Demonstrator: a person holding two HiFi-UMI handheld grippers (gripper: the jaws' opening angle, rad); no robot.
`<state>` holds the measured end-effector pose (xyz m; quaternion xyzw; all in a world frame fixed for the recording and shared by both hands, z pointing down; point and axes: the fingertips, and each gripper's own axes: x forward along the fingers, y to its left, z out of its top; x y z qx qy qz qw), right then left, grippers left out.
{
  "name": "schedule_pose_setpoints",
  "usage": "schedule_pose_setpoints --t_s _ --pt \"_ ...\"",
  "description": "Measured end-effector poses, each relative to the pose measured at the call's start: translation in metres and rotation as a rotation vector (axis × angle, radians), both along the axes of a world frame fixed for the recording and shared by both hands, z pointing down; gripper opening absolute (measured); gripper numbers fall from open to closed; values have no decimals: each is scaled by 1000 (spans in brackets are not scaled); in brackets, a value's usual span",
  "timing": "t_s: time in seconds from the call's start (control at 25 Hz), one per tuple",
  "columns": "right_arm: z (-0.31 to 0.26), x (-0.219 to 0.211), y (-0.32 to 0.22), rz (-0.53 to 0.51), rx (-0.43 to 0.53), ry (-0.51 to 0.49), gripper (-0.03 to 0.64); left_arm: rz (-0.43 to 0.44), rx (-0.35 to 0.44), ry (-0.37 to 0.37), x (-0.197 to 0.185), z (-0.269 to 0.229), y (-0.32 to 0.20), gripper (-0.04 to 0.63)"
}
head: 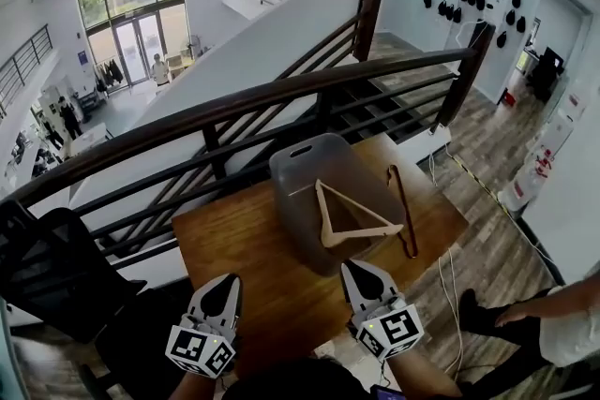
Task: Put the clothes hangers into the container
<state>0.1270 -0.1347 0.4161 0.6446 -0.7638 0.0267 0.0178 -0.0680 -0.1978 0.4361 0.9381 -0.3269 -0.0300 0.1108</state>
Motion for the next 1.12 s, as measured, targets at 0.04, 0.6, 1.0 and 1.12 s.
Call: schedule_pose_setpoints --t_s 0.04,0.6,1.0,1.12 --pt "4 -3 1 -1 0 -2 -5 1 -4 -7 -1 3 1 23" --pt "11 -29 13 86 -26 -60 -5 73 5 4 -28 -1 8 17" --pt "8 -48 75 220 -50 -17 -5 221 -3 31 -27 -7 39 18" --pt "12 -42 93 257 -57 6 -5 282 -3 20 -10 2 52 18"
